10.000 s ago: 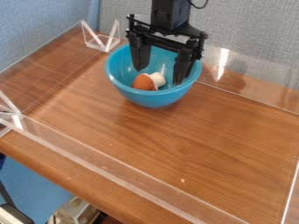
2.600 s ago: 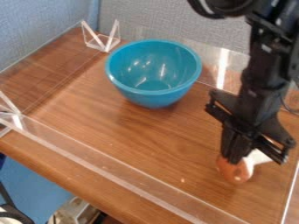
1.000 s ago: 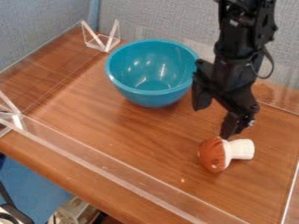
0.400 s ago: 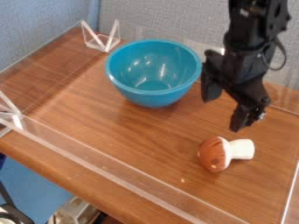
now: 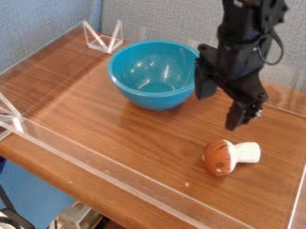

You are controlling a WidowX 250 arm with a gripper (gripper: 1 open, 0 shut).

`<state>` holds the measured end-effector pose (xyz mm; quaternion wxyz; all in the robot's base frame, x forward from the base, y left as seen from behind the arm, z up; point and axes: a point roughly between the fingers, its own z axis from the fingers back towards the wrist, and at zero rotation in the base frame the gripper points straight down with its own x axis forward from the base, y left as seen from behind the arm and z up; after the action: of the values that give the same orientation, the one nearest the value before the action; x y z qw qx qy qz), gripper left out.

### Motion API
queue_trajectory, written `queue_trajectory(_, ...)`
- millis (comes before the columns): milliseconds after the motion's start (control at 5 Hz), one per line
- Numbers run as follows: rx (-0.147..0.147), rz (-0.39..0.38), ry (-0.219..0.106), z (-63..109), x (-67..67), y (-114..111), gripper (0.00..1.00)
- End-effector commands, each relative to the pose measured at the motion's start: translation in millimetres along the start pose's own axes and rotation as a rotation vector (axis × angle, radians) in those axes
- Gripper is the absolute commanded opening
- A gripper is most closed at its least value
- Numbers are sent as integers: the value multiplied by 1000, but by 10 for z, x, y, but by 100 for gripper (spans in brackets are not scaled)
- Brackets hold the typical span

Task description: Remove the mushroom from inside the blue bowl and put it on the table

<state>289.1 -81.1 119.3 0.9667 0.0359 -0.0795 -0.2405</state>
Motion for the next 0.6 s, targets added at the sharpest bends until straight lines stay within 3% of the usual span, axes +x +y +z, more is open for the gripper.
queue_trajectory(0, 24, 41, -62, 326, 21, -2, 100)
queue_trajectory(400, 11, 52, -64, 422, -96, 158, 100)
